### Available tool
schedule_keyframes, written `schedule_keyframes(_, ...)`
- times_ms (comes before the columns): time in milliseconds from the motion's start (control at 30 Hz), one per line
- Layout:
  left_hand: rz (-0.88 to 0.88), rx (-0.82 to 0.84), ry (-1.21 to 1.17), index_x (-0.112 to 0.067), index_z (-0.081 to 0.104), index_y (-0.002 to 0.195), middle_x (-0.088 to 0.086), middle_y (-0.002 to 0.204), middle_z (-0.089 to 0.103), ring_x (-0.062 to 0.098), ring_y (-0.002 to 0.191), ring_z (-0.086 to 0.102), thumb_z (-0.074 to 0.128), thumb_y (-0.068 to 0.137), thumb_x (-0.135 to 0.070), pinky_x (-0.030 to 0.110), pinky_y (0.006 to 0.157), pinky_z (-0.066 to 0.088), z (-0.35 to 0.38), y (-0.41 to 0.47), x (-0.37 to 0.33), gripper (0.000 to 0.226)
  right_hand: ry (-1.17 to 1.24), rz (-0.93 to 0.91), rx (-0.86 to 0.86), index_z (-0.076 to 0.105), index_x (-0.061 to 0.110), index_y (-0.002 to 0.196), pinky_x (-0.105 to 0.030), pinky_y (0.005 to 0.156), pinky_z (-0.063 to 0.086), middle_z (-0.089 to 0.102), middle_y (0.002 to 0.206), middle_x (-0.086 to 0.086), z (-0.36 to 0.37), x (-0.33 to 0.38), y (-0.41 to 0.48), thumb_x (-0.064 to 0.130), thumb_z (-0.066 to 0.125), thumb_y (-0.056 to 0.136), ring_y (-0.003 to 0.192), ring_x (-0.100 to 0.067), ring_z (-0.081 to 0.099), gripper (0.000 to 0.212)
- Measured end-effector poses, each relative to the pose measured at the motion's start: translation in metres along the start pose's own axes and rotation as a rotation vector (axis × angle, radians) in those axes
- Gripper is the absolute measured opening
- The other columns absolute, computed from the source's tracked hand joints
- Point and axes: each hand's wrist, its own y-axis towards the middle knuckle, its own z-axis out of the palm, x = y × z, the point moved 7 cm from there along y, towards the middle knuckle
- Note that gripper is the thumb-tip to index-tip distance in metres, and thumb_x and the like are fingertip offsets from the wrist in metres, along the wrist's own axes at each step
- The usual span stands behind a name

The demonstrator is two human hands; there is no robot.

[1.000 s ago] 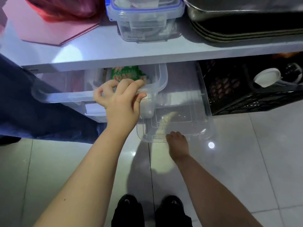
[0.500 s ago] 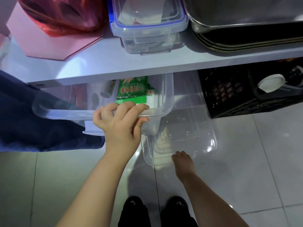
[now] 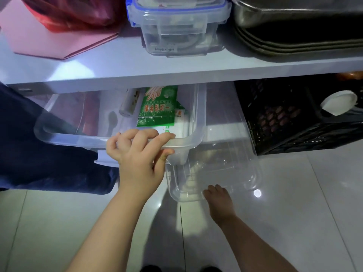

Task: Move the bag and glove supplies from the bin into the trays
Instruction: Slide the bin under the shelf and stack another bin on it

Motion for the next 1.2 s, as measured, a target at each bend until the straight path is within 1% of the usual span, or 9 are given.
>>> schedule_keyframes(267,-0.089,0.074,-0.021,-0.032,0.068,0.106,-0.003,0.100,0.060,0.023,0.108,0.046,0.056,0.088,-0.031,0.056,0.103,0.018,0.015,-0.026,0.006,0.022,0.035,0.061,-0.162,0.063,0.009,0.075,-0.037,0.063,0.049,0.060,0.075,-0.008,0.005,-0.007,-0.005,-0.011,0.073,0.042,0.066,-0.030,0.057,0.040)
schedule_keyframes(467,-0.175,0.220,-0.036,-0.027,0.066,0.116,0.000,0.124,0.058,0.027,0.125,0.046,0.061,0.089,-0.029,0.051,0.110,0.013,0.001,-0.026,-0.006,0.027,0.264,0.154,-0.143,0.065,0.005,0.110,-0.044,0.086,0.049,0.064,0.109,-0.014,-0.013,0.000,-0.040,-0.007,0.069,0.064,0.100,-0.036,0.059,0.048)
schedule_keyframes(600,-0.296,0.153,-0.187,-0.024,0.064,0.116,0.005,0.135,0.049,0.025,0.129,0.040,0.068,0.085,-0.030,0.043,0.108,0.027,-0.023,-0.038,-0.006,0.032,0.946,0.633,-0.090,0.059,0.010,0.116,-0.028,0.081,0.046,0.060,0.114,-0.011,0.003,-0.019,-0.062,0.005,0.065,0.083,0.096,-0.022,0.055,0.035)
schedule_keyframes(700,-0.454,0.070,-0.290,-0.034,0.059,0.112,-0.007,0.130,0.047,0.007,0.125,0.038,0.067,0.083,-0.035,0.047,0.106,0.033,-0.037,-0.056,0.001,0.029,1.669,1.134,0.017,0.049,0.013,0.126,-0.035,0.078,0.051,0.057,0.116,-0.012,0.041,-0.021,-0.068,0.012,0.063,0.088,0.093,-0.025,0.057,0.041)
schedule_keyframes(800,-0.507,0.054,-0.316,-0.037,0.059,0.102,-0.020,0.112,0.054,0.012,0.112,0.049,0.066,0.082,-0.036,0.046,0.096,0.042,-0.038,-0.063,0.011,0.021,2.133,1.211,0.039,0.032,0.017,0.139,-0.054,0.094,0.045,0.046,0.133,-0.014,0.066,-0.016,-0.050,0.008,0.053,0.094,0.115,-0.036,0.052,0.051)
schedule_keyframes(867,-0.598,0.035,-0.404,-0.035,0.060,0.094,-0.021,0.100,0.058,0.010,0.096,0.056,0.067,0.082,-0.034,0.039,0.091,0.048,-0.035,-0.068,0.019,0.014,2.253,1.102,0.022,0.031,0.020,0.135,-0.051,0.098,0.040,0.041,0.143,-0.010,0.071,-0.014,-0.033,0.003,0.050,0.090,0.122,-0.030,0.047,0.051)
schedule_keyframes(1000,-1.112,0.086,-0.758,-0.022,0.068,0.081,0.001,0.084,0.067,0.016,0.081,0.066,0.073,0.071,-0.052,0.036,0.076,0.057,-0.006,-0.081,0.035,0.032,2.364,1.062,-0.178,0.051,0.021,0.110,-0.037,0.084,0.051,0.059,0.118,-0.009,0.072,-0.011,0.000,-0.001,0.053,0.090,0.099,-0.018,0.060,0.030)
schedule_keyframes(1100,-1.517,0.221,-1.100,-0.012,0.065,0.106,0.013,0.110,0.065,0.029,0.096,0.070,0.080,0.061,-0.055,0.044,0.072,0.059,0.030,-0.081,0.021,0.064,2.472,1.049,-0.249,0.056,0.019,0.091,-0.041,0.086,0.052,0.068,0.091,-0.007,0.072,-0.009,0.009,-0.005,0.060,0.080,0.089,-0.023,0.067,0.027)
schedule_keyframes(1200,-1.608,0.077,-1.187,-0.014,0.061,0.110,0.019,0.124,0.058,0.028,0.103,0.066,0.078,0.072,-0.045,0.046,0.069,0.059,0.039,-0.066,0.014,0.053,2.463,0.980,-0.214,0.056,0.018,0.087,-0.035,0.076,0.053,0.073,0.077,-0.003,0.072,-0.010,0.008,-0.010,0.052,0.083,0.077,-0.019,0.071,0.029)
